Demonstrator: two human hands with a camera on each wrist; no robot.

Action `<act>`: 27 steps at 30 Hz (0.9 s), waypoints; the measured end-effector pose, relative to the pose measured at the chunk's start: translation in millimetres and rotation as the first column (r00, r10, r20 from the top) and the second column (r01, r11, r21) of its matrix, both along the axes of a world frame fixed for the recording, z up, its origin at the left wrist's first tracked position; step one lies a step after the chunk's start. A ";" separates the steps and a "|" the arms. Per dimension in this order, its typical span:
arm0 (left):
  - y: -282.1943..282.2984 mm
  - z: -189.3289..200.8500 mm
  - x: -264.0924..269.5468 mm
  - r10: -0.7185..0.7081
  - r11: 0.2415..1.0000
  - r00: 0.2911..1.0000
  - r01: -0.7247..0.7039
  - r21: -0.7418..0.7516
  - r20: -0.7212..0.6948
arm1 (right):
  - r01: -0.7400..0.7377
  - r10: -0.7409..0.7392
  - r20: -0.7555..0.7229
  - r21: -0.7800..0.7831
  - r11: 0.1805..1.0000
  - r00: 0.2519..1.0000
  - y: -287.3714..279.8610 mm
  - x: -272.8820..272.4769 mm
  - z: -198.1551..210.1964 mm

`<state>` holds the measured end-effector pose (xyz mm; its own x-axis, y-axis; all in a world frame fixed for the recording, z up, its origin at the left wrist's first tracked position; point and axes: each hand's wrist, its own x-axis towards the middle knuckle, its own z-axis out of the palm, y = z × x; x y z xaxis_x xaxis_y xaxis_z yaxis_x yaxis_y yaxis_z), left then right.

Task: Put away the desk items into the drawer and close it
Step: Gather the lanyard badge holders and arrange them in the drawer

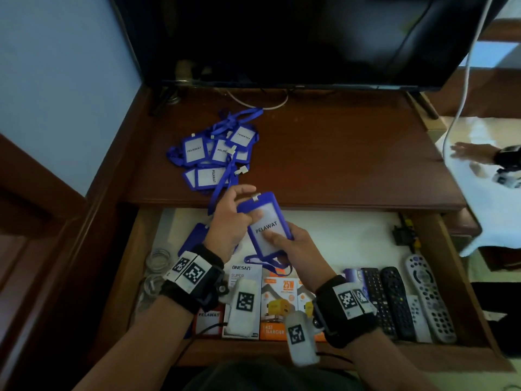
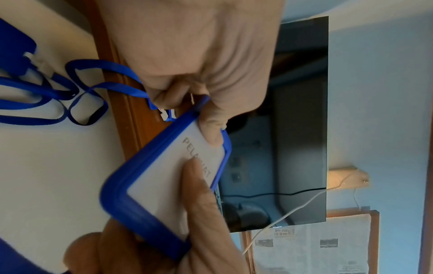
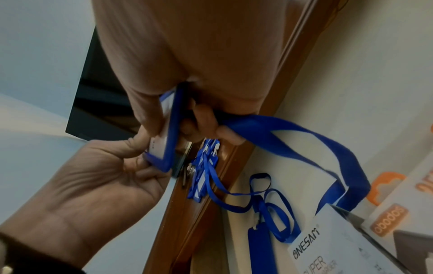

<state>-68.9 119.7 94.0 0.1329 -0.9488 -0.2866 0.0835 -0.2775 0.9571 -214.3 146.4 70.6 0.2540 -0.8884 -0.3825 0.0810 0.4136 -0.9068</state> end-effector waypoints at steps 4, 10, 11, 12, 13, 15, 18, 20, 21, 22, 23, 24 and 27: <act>2.8 -9.5 7.2 -0.058 0.997 0.998 0.060 0.057 -0.036 | -0.059 0.055 -0.085 -0.042 0.997 0.995 -1.8 -8.7 1.0; 1.0 -7.6 26.4 -0.217 0.945 0.967 0.242 0.219 -0.132 | -0.180 0.180 -0.050 0.005 0.984 0.982 -3.1 -27.7 7.8; 0.7 -6.8 28.1 -0.237 0.936 0.956 0.273 0.221 -0.174 | -0.188 0.189 -0.039 0.025 0.982 0.981 -3.7 -29.6 7.5; 0.1 -6.1 29.9 -0.255 0.929 0.942 0.301 0.216 -0.218 | -0.195 0.196 -0.032 0.039 0.980 0.980 -4.6 -30.6 7.2; -0.6 -4.5 30.8 -0.278 0.921 0.930 0.330 0.208 -0.242 | -0.200 0.202 -0.026 0.047 0.979 0.979 -5.5 -31.5 6.4; -0.9 -3.7 31.8 -0.325 0.910 0.917 0.370 0.187 -0.232 | -0.202 0.203 -0.016 0.049 0.978 0.979 -7.7 -32.2 5.7; -2.2 -5.7 32.5 -0.289 0.928 0.935 0.326 0.178 -0.208 | -0.168 0.169 -0.008 0.048 0.985 0.986 -10.7 -33.5 6.5; -2.1 -6.3 31.2 -0.261 0.942 0.957 0.282 0.184 -0.130 | -0.148 0.149 -0.001 0.050 0.988 0.989 -11.5 -34.3 7.1; -1.1 -6.7 29.8 -0.265 0.946 0.962 0.273 0.177 -0.069 | -0.147 0.147 0.005 0.043 0.988 0.989 -11.2 -34.7 7.0; 0.2 -7.8 28.4 -0.267 0.950 0.964 0.264 0.165 -0.009 | -0.147 0.147 0.011 0.037 0.988 0.989 -10.8 -35.1 6.2; 1.4 -9.7 27.0 -0.262 0.956 0.964 0.253 0.151 0.044 | -0.148 0.148 0.012 0.035 0.988 0.989 -10.2 -35.5 5.0; 2.0 -12.7 26.4 -0.253 0.960 0.964 0.238 0.149 0.088 | -0.150 0.150 0.008 0.038 0.988 0.989 -9.9 -35.8 3.7; 1.9 -18.4 25.7 -0.281 0.953 0.944 0.253 0.169 0.170 | -0.153 0.153 -0.007 0.042 0.987 0.988 -9.6 -36.0 -0.5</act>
<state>-43.2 121.6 75.6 -0.0543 -0.9077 -0.4160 -0.1922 -0.3994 0.8964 -250.4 136.7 70.1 0.3816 -0.8229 -0.4209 0.0043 0.4570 -0.8895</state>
